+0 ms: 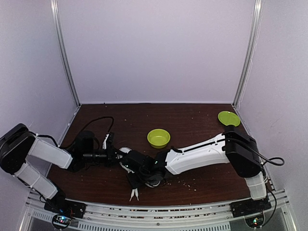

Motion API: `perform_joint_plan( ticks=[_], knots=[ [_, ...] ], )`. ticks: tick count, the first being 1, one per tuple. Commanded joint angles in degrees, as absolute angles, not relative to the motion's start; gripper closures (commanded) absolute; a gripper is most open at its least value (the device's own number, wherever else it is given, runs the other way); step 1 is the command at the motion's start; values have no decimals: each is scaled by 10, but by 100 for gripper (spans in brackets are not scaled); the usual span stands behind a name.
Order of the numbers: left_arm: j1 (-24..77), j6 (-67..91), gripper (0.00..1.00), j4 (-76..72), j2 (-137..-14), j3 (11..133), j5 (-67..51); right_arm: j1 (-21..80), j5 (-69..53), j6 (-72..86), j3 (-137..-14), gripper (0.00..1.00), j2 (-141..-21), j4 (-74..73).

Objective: Tie the shoes

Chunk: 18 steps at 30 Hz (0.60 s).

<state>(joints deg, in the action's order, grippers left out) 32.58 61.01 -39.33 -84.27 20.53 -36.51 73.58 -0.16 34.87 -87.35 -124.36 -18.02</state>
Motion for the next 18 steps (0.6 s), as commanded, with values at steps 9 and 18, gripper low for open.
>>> perform_joint_plan(
  ticks=[9, 18],
  knots=[
    [329, 423, 100, -212, -788, 284, -389, 714, -53, 291, -815, 100, -1069, -251],
    [347, 393, 100, -201, -770, 290, -387, 640, -100, 211, -841, 100, -1068, -333]
  ],
)
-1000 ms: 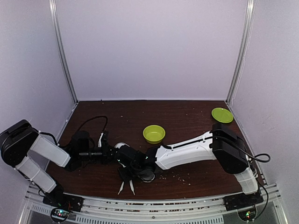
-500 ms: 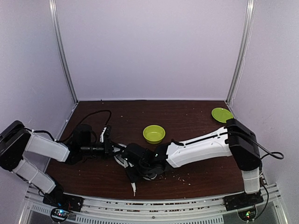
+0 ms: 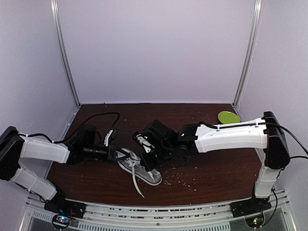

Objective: Tie the shoes

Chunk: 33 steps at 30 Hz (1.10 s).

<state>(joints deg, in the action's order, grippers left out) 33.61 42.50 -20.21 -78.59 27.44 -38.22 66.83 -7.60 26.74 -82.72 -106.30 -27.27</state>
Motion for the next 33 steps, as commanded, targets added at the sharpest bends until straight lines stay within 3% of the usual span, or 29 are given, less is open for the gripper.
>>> perform_joint_plan(
  ticks=[1, 8, 13, 25, 33],
  knots=[
    [350, 391, 100, -198, -770, 292, -387, 632, -95, 198, -851, 100, -1070, -350],
    [364, 427, 100, -190, -788, 273, -316, 583, -153, 131, -872, 100, -1112, -359],
    [364, 459, 100, -284, -816, 234, -287, 575, -177, 107, -844, 100, -1131, -342],
    [363, 399, 100, -324, -887, 263, -286, 615, -282, 172, -760, 100, -1136, -208],
    [359, 350, 100, -272, -839, 275, -280, 624, -215, 223, -743, 100, -1116, -176]
  ],
)
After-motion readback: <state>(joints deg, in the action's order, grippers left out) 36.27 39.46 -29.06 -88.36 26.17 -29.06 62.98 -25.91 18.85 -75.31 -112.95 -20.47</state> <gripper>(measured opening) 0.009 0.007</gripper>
